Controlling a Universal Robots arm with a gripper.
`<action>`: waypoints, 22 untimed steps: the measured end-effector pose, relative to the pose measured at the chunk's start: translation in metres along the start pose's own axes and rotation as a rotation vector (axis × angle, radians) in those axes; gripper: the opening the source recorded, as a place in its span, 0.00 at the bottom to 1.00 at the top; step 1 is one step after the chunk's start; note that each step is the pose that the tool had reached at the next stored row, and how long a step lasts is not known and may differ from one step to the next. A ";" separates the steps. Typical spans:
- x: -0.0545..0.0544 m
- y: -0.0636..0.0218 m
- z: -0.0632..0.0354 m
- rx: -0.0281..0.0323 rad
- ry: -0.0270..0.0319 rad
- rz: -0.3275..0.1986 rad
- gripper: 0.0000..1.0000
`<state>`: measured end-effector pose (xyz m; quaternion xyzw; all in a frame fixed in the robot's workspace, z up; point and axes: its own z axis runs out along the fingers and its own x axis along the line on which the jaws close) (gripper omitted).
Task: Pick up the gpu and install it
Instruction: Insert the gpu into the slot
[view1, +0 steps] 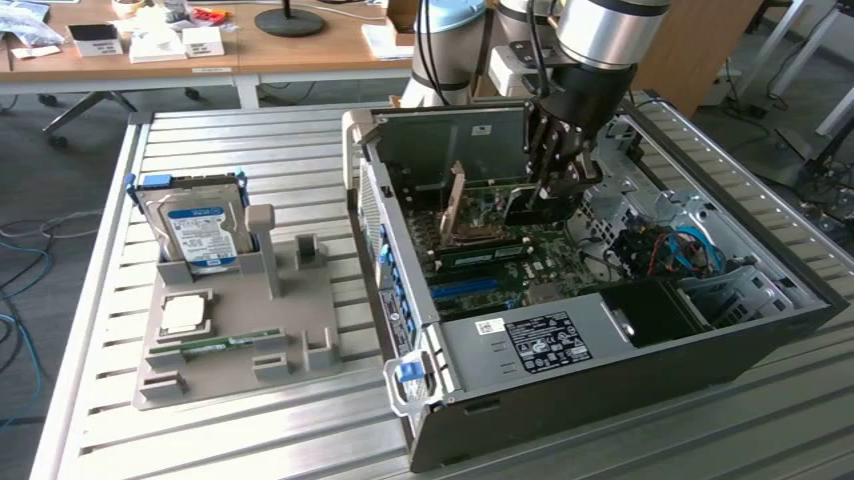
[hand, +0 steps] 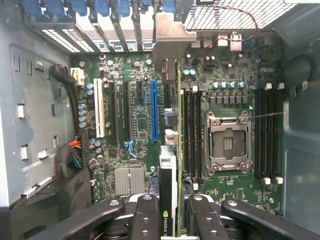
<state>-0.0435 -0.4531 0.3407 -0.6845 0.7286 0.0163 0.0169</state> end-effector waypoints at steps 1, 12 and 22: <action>0.000 0.0000 0.0000 0.0000 0.0000 0.000 0.27; 0.000 0.0000 0.0038 -0.0001 0.0001 0.000 0.27; 0.000 0.0000 0.0038 0.0000 0.0000 0.000 0.27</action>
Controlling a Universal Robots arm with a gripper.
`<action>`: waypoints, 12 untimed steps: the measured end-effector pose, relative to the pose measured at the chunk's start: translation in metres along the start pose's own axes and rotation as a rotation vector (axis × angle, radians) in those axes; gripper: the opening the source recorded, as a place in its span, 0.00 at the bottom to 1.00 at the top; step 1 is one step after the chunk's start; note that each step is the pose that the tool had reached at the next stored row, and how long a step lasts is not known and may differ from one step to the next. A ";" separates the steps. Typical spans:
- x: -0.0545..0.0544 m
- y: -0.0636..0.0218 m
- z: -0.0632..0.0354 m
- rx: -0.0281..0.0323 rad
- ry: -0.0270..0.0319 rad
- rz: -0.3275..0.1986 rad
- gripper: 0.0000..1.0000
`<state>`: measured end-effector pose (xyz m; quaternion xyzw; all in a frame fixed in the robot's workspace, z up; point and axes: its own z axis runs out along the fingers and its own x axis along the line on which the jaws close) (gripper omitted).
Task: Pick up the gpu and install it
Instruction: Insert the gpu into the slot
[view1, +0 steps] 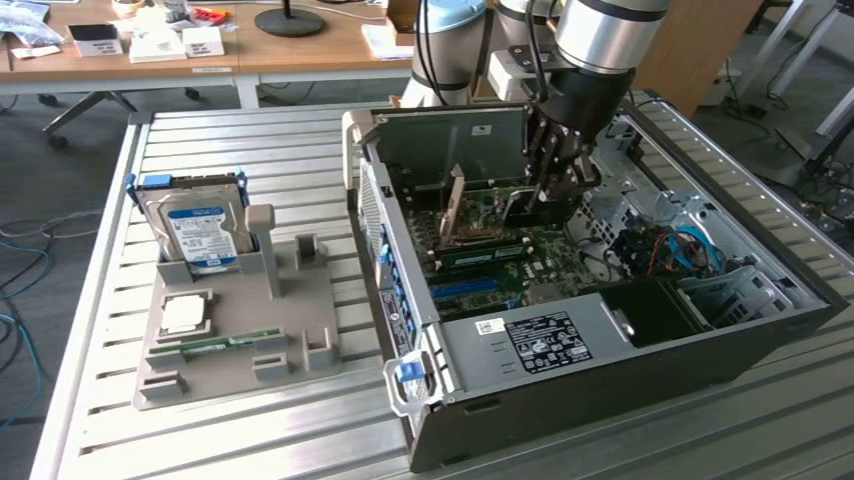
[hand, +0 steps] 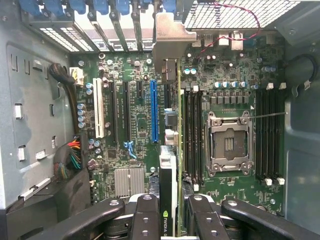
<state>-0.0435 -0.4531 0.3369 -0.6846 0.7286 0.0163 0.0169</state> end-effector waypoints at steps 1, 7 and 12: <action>0.000 0.0000 0.0000 0.0000 0.0000 0.000 0.27; 0.000 0.0000 0.0000 -0.0001 0.0000 0.000 0.27; 0.000 0.0000 0.0008 0.0000 -0.0001 0.000 0.27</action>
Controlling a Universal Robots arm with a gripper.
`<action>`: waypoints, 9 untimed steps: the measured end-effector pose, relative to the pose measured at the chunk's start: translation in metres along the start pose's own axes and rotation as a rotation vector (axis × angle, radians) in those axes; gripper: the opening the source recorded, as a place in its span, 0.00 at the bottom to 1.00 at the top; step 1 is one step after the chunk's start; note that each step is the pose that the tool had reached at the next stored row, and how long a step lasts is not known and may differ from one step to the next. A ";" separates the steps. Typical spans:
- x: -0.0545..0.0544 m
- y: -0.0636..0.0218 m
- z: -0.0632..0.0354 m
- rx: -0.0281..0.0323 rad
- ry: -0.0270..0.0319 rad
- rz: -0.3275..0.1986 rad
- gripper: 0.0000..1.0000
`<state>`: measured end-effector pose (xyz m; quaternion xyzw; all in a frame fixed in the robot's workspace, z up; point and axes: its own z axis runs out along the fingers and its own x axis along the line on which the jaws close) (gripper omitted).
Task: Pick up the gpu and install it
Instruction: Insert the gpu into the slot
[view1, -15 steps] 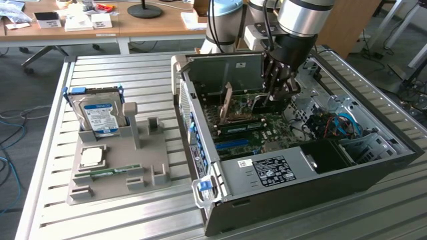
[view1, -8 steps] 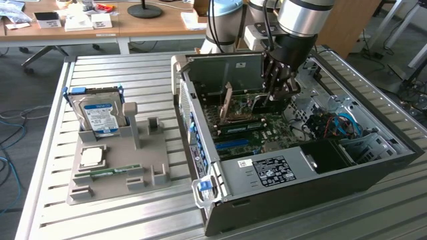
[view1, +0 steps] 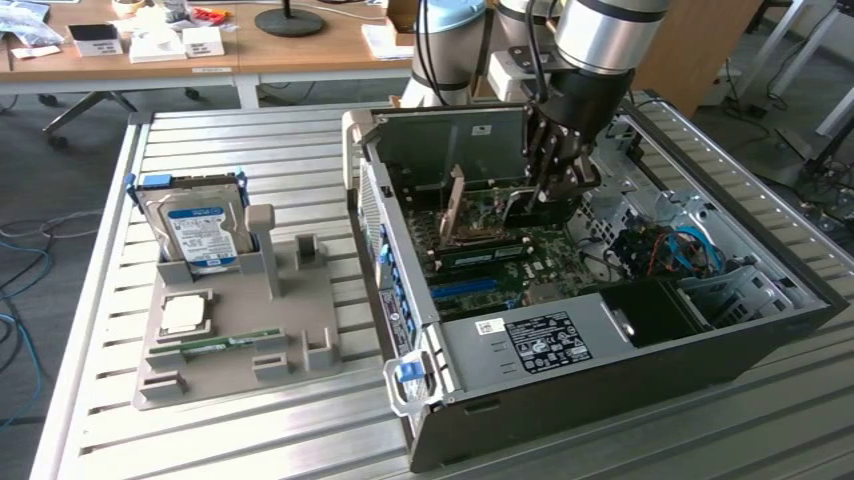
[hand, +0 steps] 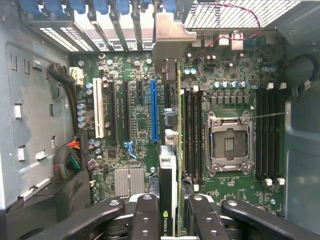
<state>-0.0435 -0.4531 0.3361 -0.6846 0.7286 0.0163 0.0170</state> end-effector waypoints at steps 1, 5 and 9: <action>0.000 0.0000 0.0004 0.0001 -0.0001 0.000 0.27; 0.000 0.0003 0.0019 0.0001 0.0001 0.000 0.27; 0.000 0.0003 0.0021 0.0001 0.0002 0.000 0.27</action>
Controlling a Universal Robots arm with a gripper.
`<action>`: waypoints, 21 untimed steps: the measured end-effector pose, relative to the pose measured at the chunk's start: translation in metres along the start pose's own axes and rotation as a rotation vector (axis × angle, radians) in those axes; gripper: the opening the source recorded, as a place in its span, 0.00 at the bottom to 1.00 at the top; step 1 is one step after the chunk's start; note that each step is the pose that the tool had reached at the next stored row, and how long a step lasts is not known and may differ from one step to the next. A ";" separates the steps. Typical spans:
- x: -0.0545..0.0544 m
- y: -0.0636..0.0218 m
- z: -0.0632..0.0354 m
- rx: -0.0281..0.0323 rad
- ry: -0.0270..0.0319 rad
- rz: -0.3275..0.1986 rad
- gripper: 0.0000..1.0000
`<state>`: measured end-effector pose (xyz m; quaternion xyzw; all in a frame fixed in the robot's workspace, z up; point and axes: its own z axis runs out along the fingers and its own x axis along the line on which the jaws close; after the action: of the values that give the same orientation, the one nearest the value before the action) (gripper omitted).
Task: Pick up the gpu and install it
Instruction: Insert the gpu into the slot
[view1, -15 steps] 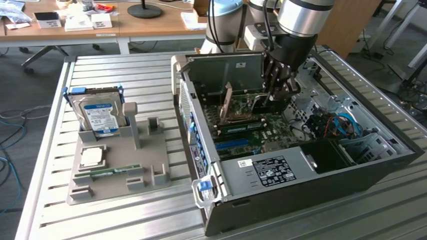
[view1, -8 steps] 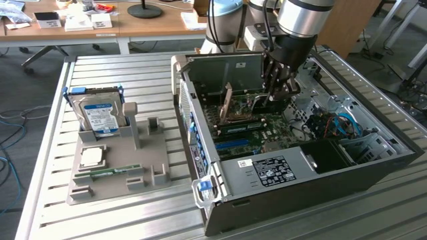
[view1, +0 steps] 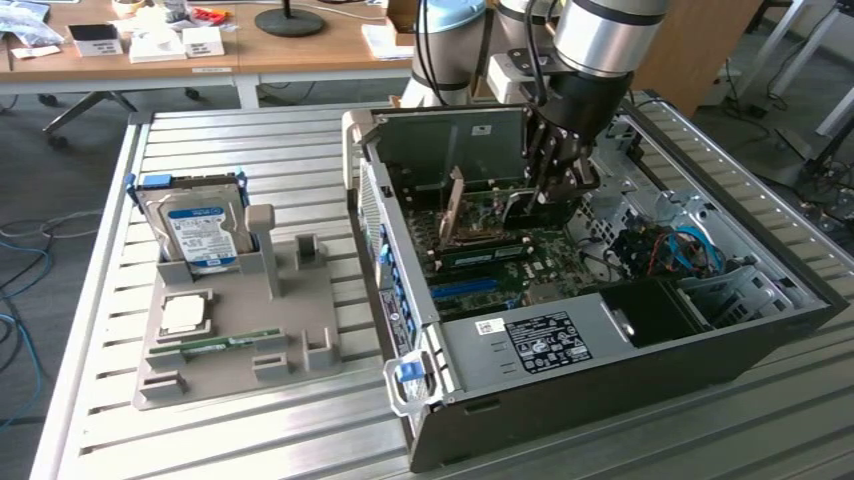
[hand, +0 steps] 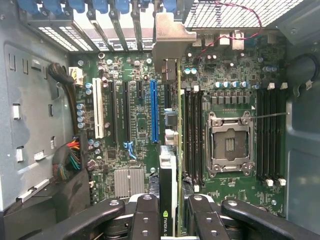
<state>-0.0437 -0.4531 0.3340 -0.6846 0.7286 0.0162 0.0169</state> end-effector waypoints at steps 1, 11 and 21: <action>0.000 0.0000 0.0001 0.0001 -0.0001 0.000 0.27; 0.000 0.0021 0.0003 0.0005 -0.0002 0.000 0.27; 0.002 0.0058 0.0025 0.0017 -0.0004 0.000 0.27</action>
<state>-0.0497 -0.4550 0.3314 -0.6846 0.7286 0.0157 0.0177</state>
